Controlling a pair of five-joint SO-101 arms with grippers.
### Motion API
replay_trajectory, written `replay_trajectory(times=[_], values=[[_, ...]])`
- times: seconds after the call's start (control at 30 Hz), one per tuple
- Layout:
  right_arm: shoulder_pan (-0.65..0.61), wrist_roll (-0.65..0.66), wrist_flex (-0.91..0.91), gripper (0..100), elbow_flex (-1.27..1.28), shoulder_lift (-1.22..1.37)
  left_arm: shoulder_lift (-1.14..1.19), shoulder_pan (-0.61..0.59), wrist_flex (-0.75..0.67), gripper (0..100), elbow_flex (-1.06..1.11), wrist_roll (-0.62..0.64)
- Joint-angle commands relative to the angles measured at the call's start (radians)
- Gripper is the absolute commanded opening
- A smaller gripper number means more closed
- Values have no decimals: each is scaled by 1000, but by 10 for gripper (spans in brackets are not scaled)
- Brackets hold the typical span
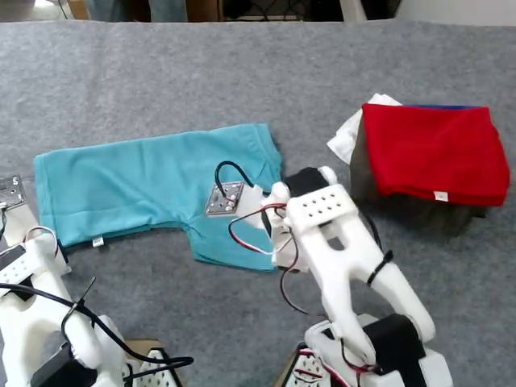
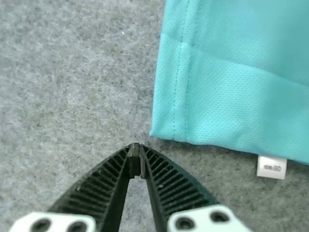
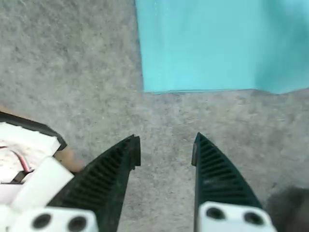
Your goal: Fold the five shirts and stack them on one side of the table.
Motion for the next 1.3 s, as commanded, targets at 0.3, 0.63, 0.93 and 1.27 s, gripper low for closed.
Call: replay_trajectory(times=[0.3,0.63,0.93,1.27], values=[[-342,-218,-227,185,8,45,-21,13,-8,30,-2,-9],[-344,-249,-400,185,5,340,-21,13,-8,30,-2,-9],[-342,-245,-427,184,5,398,-21,13,-8,30,-2,-9],[-272,-245,-425,20,5,404,-20,13,-8,30,-2,-9]])
